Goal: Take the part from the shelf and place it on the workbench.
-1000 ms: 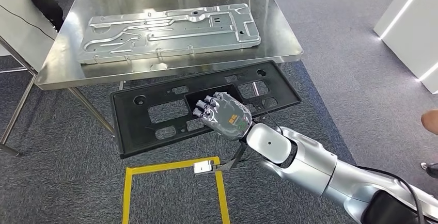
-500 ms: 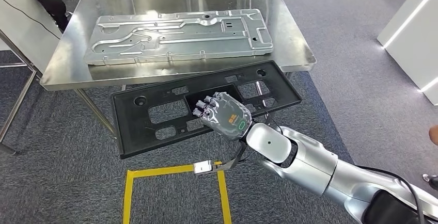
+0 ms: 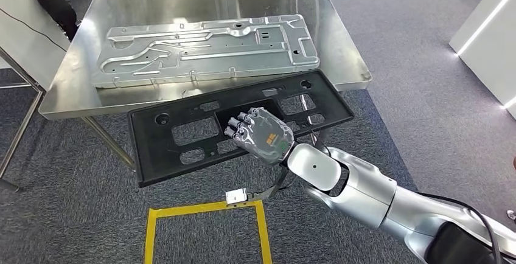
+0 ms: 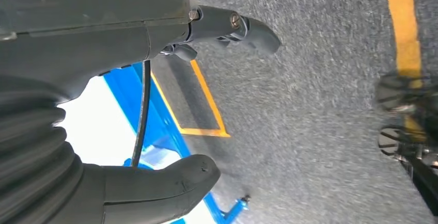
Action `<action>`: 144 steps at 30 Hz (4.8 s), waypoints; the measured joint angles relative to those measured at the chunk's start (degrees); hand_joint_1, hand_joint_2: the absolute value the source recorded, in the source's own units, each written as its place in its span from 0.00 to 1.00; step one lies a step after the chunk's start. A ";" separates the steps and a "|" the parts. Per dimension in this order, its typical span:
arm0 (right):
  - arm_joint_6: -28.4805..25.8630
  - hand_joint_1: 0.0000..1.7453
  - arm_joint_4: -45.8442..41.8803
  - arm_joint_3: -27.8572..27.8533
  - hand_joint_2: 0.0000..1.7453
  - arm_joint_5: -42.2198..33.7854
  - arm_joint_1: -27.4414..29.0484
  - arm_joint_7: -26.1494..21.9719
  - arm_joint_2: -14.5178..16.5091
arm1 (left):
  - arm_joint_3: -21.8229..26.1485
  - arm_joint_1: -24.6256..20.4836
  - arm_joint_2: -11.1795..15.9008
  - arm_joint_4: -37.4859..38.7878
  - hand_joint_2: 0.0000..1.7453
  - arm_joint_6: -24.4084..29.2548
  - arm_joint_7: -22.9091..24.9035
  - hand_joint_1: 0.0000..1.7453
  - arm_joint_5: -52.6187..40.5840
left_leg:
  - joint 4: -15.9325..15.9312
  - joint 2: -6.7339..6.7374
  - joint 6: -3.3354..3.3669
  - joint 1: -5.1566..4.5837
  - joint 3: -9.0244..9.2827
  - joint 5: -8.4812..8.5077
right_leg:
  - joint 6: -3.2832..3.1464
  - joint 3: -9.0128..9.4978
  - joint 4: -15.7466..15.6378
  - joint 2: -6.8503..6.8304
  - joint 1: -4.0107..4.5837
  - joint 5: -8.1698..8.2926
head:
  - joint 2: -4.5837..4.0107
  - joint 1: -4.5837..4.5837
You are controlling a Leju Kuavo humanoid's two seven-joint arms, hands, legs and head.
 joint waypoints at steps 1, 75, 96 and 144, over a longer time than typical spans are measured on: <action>0.06 1.00 0.02 0.02 1.00 0.05 -0.12 0.03 0.12 | 0.00 0.00 0.05 0.00 1.00 -0.07 -0.04 0.00 -0.11 | -3.56 0.08 -0.11 -0.06 1.40 1.86 | 0.35 0.43 0.09 0.02 0.00 -0.50 | 0.00 -0.01; -0.91 1.00 13.25 3.11 1.00 2.04 -2.67 0.60 2.97 | 1.86 -0.03 2.39 -0.04 1.00 -1.41 -0.47 0.00 -5.10 | -7.85 -0.42 3.06 -0.54 6.25 -0.36 | 1.82 -11.11 16.81 0.22 0.59 -3.73 | 0.00 -0.41; -0.73 1.00 14.11 2.75 1.00 1.52 -2.60 0.37 3.27 | 2.67 -0.09 2.58 0.01 1.00 -1.71 -0.95 0.00 -6.10 | -6.63 0.01 0.22 -0.32 2.37 2.72 | 0.34 1.97 0.81 0.25 0.97 -2.87 | 0.00 -0.34; 0.61 0.00 14.51 2.55 0.00 0.37 -2.38 0.14 4.48 | 3.52 -0.39 2.72 0.00 1.00 -1.68 -1.32 0.00 -8.56 | -7.60 -0.44 1.24 -0.56 3.30 2.00 | -0.17 1.58 0.30 0.31 1.40 -2.17 | 0.00 -0.20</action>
